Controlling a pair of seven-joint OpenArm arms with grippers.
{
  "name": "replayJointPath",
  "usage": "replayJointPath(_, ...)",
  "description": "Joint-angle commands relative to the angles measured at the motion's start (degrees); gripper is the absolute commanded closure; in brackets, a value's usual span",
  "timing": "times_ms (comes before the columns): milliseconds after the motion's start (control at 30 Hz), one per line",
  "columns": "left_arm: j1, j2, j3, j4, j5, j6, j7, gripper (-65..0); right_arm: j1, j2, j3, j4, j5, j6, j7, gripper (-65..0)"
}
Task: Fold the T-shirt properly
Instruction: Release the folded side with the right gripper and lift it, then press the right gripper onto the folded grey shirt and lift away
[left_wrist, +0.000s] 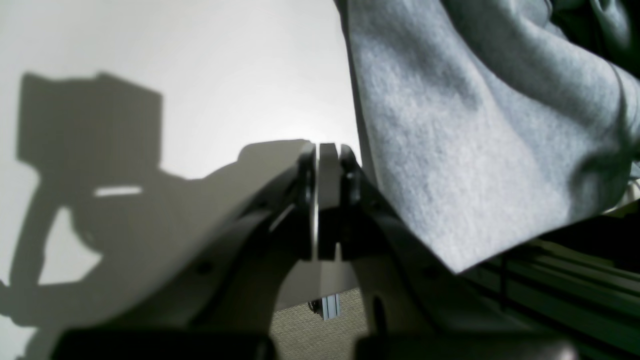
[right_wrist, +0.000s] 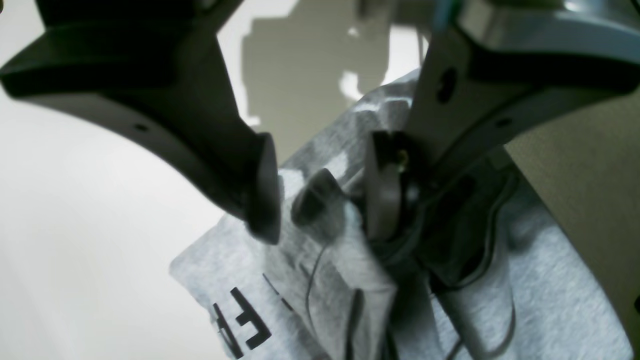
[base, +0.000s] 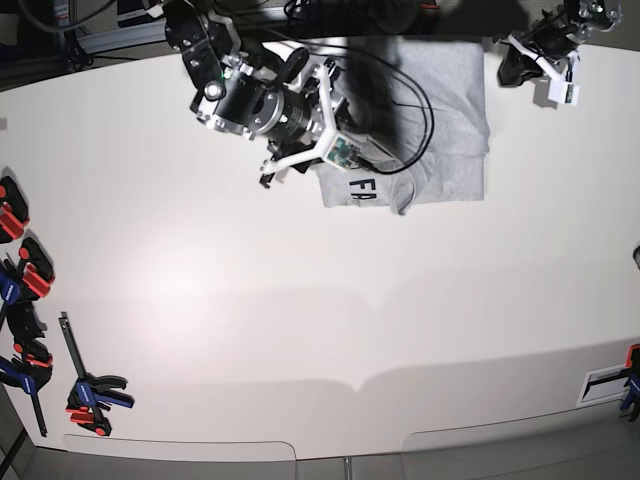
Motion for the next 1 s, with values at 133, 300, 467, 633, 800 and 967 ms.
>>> replayJointPath(133,0.3,-0.8,-0.5,0.8,-0.9,-0.2,-1.0,0.0,0.7,-0.2,0.0,1.0,-1.9,-2.1,2.9,-10.1)
replayJointPath(300,0.3,-0.8,-0.5,0.8,-0.9,-0.2,-1.0,0.0,0.7,-0.7,0.0,1.0,0.6,-2.1,5.0,0.0)
replayJointPath(467,0.3,-0.8,-0.5,0.8,-0.9,-0.2,-0.9,0.0,0.8,-5.6,0.0,1.0,9.2,-1.6,4.9,0.0)
replayJointPath(633,0.3,-0.8,-0.5,0.8,-0.9,-0.2,-0.9,0.0,0.8,-12.5,0.0,1.0,16.5,0.3,4.9,0.0)
replayJointPath(800,0.3,-0.8,-0.5,0.8,-0.9,-0.2,-0.9,0.0,0.8,-16.3,0.0,1.0,16.7,0.3,4.9,0.0)
replayJointPath(967,0.3,-0.8,-0.5,0.8,-0.9,-0.2,-0.9,0.0,0.8,-16.3,-0.4,1.0,20.6,0.2,5.4,0.0)
